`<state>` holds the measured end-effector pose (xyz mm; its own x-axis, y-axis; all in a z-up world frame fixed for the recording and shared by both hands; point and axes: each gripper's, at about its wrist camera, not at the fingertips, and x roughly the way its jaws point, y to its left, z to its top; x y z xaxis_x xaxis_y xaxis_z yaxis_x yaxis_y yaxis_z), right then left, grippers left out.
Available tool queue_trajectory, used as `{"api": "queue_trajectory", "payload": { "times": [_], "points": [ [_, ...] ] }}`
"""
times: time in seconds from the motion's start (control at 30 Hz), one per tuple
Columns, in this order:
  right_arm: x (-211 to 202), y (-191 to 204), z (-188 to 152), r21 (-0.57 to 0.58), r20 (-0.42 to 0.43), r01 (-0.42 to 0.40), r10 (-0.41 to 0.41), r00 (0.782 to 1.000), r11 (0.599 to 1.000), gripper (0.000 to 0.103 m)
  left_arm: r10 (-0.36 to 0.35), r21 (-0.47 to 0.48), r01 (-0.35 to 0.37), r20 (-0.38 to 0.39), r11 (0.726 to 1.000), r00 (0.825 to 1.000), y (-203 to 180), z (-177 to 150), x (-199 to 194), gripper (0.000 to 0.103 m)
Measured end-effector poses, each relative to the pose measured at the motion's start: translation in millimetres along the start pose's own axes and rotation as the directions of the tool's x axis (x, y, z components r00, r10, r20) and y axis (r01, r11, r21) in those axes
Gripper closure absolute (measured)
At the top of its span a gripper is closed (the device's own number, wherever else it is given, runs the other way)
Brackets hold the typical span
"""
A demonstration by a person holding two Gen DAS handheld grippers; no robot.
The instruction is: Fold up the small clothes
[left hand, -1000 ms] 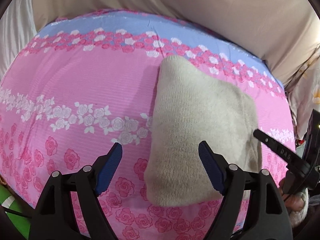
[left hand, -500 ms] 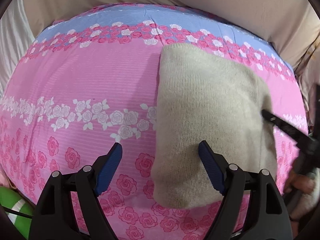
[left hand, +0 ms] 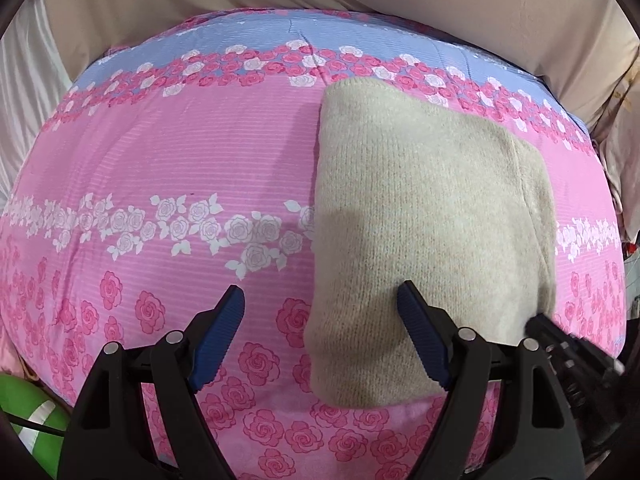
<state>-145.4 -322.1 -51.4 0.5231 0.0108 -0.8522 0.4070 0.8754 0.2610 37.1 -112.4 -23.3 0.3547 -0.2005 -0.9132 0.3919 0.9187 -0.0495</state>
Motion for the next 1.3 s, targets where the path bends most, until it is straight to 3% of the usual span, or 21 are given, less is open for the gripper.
{"api": "queue_trajectory", "payload": {
  "times": [0.07,0.17,0.23,0.3,0.4,0.6,0.7,0.73,0.77,0.8,0.87,1.03,1.13,1.23,1.27,1.3],
  "points": [
    [-10,2,4,-0.014,0.019,0.012,-0.012,1.000,1.000,0.091,0.003,0.007,-0.003,0.007,1.000,1.000,0,-1,-2,0.027],
    [-20,-4,7,0.007,0.035,0.033,-0.033,0.999,0.999,0.076,-0.004,-0.010,0.004,0.003,1.000,1.000,2,-2,-4,0.027],
    [-27,-10,6,0.032,0.043,0.031,-0.033,0.999,0.999,0.072,-0.009,-0.012,0.009,0.005,1.000,1.000,4,-3,-8,0.027],
    [-33,-14,3,0.049,0.053,0.033,-0.036,0.998,0.998,0.059,-0.010,-0.013,0.010,0.006,1.000,1.000,6,-4,-10,0.027],
    [-36,-20,0,0.061,0.054,0.056,-0.059,0.997,0.997,0.050,-0.008,-0.031,0.008,-0.003,1.000,1.000,12,-6,-9,0.027],
    [-32,-9,6,0.043,0.050,0.008,-0.010,0.999,0.999,0.050,-0.005,-0.036,0.005,-0.006,0.999,1.000,14,-7,-8,0.027],
    [-8,-3,4,0.023,-0.012,0.011,-0.010,1.000,1.000,0.051,-0.005,-0.036,0.005,-0.009,0.999,1.000,13,-7,-6,0.026],
    [0,-5,3,0.032,-0.033,0.010,-0.009,0.999,0.999,0.053,-0.006,-0.037,0.005,-0.011,0.999,1.000,14,-7,-5,0.026],
    [5,-7,2,0.047,-0.042,-0.003,0.005,0.999,0.999,0.064,-0.006,-0.036,0.006,-0.012,0.999,1.000,14,-7,-4,0.026],
    [7,-8,1,0.057,-0.045,-0.027,0.030,0.999,0.998,0.086,-0.006,-0.034,0.006,-0.012,0.999,1.000,13,-7,-4,0.025],
    [1,-1,3,0.035,-0.030,-0.022,0.023,0.999,0.999,0.092,-0.005,-0.033,0.004,-0.012,0.999,1.000,13,-8,-4,0.025],
    [-28,-5,13,0.021,0.036,0.011,-0.012,0.999,1.000,0.094,-0.018,-0.050,0.018,-0.011,0.999,1.000,15,-7,-7,0.025],
    [0,-26,8,0.045,-0.038,-0.010,0.012,0.999,0.999,0.092,-0.039,-0.057,0.038,-0.014,0.998,0.999,14,-8,-9,0.025],
    [-5,-31,5,0.106,-0.018,-0.061,0.063,0.998,0.992,0.079,-0.101,-0.096,0.098,-0.029,0.990,0.994,16,-8,-9,0.025],
    [-12,-30,6,0.112,0.002,-0.054,0.054,0.999,0.992,0.060,-0.132,-0.117,0.129,-0.018,0.985,0.991,18,-8,-12,0.025],
    [-20,-29,6,0.109,0.026,-0.038,0.035,0.999,0.993,0.048,-0.149,-0.132,0.147,-0.003,0.980,0.989,20,-7,-16,0.025]
  ]
}}
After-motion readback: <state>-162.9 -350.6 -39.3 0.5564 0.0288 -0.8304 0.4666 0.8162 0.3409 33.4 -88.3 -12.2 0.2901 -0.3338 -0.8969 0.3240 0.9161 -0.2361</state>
